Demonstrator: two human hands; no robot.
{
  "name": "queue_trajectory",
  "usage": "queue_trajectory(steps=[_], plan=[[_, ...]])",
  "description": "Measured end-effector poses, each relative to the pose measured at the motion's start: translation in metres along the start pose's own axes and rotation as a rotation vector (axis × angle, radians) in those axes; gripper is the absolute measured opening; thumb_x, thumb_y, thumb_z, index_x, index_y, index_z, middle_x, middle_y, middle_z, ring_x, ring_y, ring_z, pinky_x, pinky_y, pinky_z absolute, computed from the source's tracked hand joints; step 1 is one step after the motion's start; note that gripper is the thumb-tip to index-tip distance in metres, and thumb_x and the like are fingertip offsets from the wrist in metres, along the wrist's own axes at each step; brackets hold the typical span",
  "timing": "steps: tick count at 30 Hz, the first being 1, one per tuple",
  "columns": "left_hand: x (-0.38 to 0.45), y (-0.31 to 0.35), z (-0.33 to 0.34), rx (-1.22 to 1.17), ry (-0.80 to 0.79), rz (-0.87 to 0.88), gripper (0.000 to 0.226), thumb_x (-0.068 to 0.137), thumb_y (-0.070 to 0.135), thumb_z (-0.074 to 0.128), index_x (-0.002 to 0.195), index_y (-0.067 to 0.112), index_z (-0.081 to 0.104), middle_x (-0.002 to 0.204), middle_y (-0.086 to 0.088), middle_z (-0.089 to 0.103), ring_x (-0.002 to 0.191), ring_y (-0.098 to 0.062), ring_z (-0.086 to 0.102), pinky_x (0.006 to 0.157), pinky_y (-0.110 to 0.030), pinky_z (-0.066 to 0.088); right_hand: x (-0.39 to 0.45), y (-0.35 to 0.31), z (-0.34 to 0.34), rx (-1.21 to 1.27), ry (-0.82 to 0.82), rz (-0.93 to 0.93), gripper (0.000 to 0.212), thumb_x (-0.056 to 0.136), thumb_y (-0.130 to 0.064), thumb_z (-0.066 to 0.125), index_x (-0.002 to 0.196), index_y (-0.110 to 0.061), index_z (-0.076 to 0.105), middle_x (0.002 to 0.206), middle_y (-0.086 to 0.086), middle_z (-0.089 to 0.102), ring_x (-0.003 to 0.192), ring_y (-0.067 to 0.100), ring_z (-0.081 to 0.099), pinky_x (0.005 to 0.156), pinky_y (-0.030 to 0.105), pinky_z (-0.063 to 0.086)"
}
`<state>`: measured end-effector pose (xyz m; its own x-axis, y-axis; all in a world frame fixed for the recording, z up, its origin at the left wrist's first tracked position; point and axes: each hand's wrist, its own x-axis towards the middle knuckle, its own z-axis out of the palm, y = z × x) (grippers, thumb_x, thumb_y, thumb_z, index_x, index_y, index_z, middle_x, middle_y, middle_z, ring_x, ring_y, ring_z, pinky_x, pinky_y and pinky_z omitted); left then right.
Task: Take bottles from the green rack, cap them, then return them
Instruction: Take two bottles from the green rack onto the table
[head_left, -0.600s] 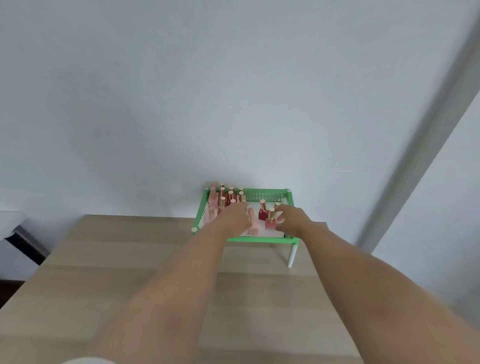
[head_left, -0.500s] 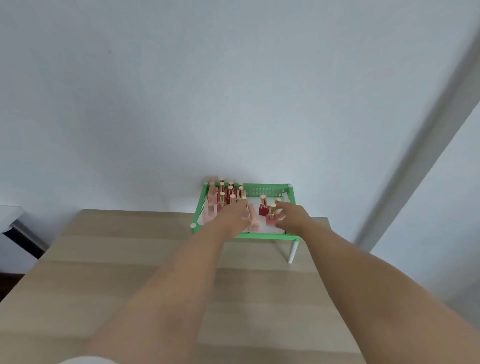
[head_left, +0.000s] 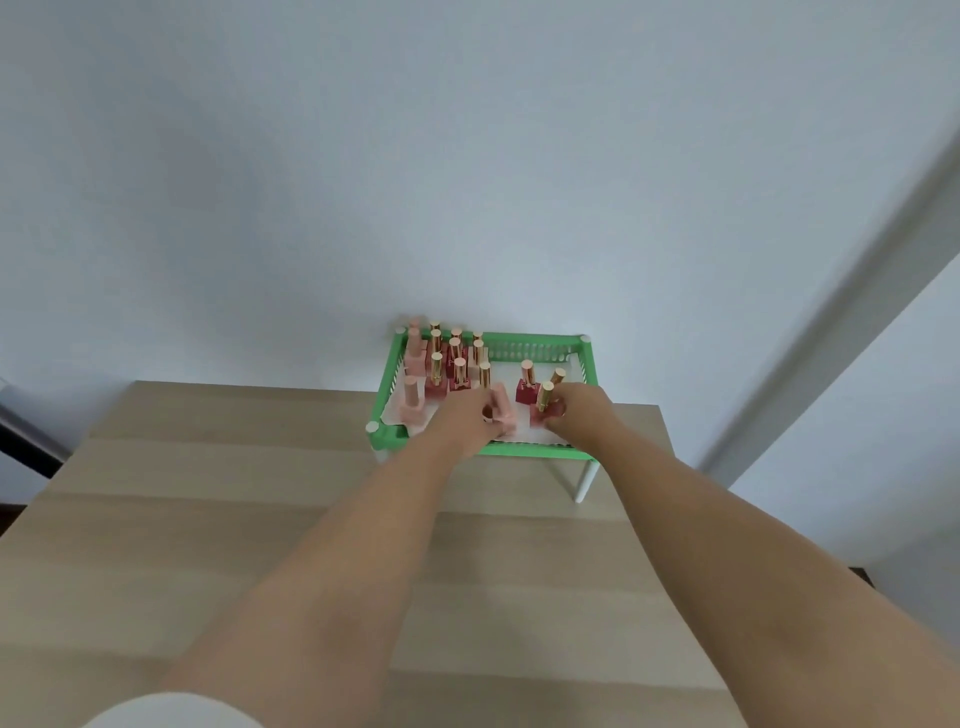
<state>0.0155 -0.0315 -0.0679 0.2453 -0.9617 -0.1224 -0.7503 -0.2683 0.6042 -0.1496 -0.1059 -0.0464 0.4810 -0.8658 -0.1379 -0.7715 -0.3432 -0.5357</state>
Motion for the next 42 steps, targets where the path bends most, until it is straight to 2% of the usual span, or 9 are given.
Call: queue_trajectory(steps=[4,7,13,17,28,31,34,37,42], plan=[[0.0,-0.002,0.005,-0.034,0.048,0.034,0.014,0.087,0.019,0.067,0.1,0.014,0.064,0.105,0.0,0.066,0.09,-0.013,0.055,0.075,-0.023,0.038,-0.001,0.001,0.001,0.014,-0.008,-0.008,0.017,0.079,-0.021,0.068,0.094,-0.012,0.068,0.084,0.004,0.066,0.079,0.023,0.059,0.07,0.033,0.049],[-0.003,0.0,-0.003,-0.059,0.022,0.064,0.011,0.087,0.019,0.067,0.096,0.016,0.063,0.101,0.002,0.065,0.092,-0.016,0.06,0.076,-0.027,0.046,-0.006,0.0,-0.004,0.005,0.012,-0.051,0.014,0.079,-0.019,0.066,0.09,-0.012,0.069,0.088,0.007,0.068,0.084,0.026,0.062,0.076,0.037,0.052],[-0.026,0.001,-0.042,-0.139,0.047,0.142,0.009,0.085,0.028,0.068,0.087,0.027,0.06,0.081,0.013,0.058,0.079,-0.012,0.058,0.074,-0.023,0.044,-0.035,0.0,-0.018,0.036,0.111,-0.164,0.011,0.077,-0.024,0.073,0.088,-0.021,0.071,0.089,-0.002,0.062,0.08,0.014,0.054,0.071,0.025,0.039],[-0.057,-0.007,-0.054,-0.199,0.039,0.141,0.011,0.085,0.029,0.069,0.093,0.028,0.062,0.093,0.012,0.065,0.083,-0.002,0.063,0.073,-0.015,0.05,-0.068,-0.001,-0.014,0.11,0.12,-0.188,0.017,0.074,-0.029,0.075,0.089,-0.022,0.071,0.088,-0.009,0.062,0.079,0.01,0.056,0.067,0.02,0.042],[-0.125,-0.073,0.009,-0.153,-0.117,0.01,0.019,0.084,0.016,0.072,0.101,0.012,0.066,0.096,0.001,0.066,0.084,-0.015,0.063,0.074,-0.02,0.049,-0.1,0.018,0.076,0.063,-0.203,-0.181,0.008,0.075,-0.022,0.07,0.081,-0.028,0.068,0.083,-0.01,0.06,0.077,0.008,0.057,0.069,0.022,0.044],[-0.134,-0.091,0.028,-0.147,-0.14,-0.068,0.02,0.082,0.014,0.072,0.101,0.011,0.067,0.096,-0.002,0.068,0.08,-0.015,0.063,0.075,-0.028,0.049,-0.104,0.02,0.095,0.085,-0.253,-0.146,0.02,0.073,-0.023,0.069,0.066,-0.04,0.061,0.074,-0.014,0.057,0.073,0.005,0.055,0.061,0.015,0.037],[-0.139,-0.103,0.042,-0.148,-0.136,-0.122,0.018,0.08,0.015,0.069,0.098,0.014,0.067,0.09,0.002,0.067,0.077,-0.013,0.062,0.068,-0.022,0.047,-0.107,0.021,0.113,0.102,-0.274,-0.091,0.026,0.072,-0.024,0.067,0.057,-0.041,0.054,0.071,-0.017,0.056,0.071,0.001,0.052,0.056,0.013,0.032],[-0.145,-0.107,0.051,-0.18,-0.113,-0.145,0.011,0.079,0.017,0.069,0.089,0.02,0.065,0.079,0.01,0.064,0.075,-0.011,0.062,0.063,-0.016,0.044,-0.107,0.022,0.128,0.11,-0.299,-0.075,0.023,0.073,-0.026,0.069,0.062,-0.037,0.051,0.077,-0.017,0.054,0.073,0.005,0.052,0.058,0.017,0.033],[-0.146,-0.111,0.061,-0.196,-0.081,-0.14,0.007,0.078,0.016,0.069,0.081,0.018,0.064,0.081,0.002,0.07,0.076,-0.015,0.066,0.068,-0.026,0.047,-0.102,0.023,0.143,0.042,-0.3,-0.097,0.013,0.076,-0.024,0.068,0.088,-0.021,0.065,0.097,-0.003,0.061,0.086,0.018,0.057,0.071,0.029,0.045]])
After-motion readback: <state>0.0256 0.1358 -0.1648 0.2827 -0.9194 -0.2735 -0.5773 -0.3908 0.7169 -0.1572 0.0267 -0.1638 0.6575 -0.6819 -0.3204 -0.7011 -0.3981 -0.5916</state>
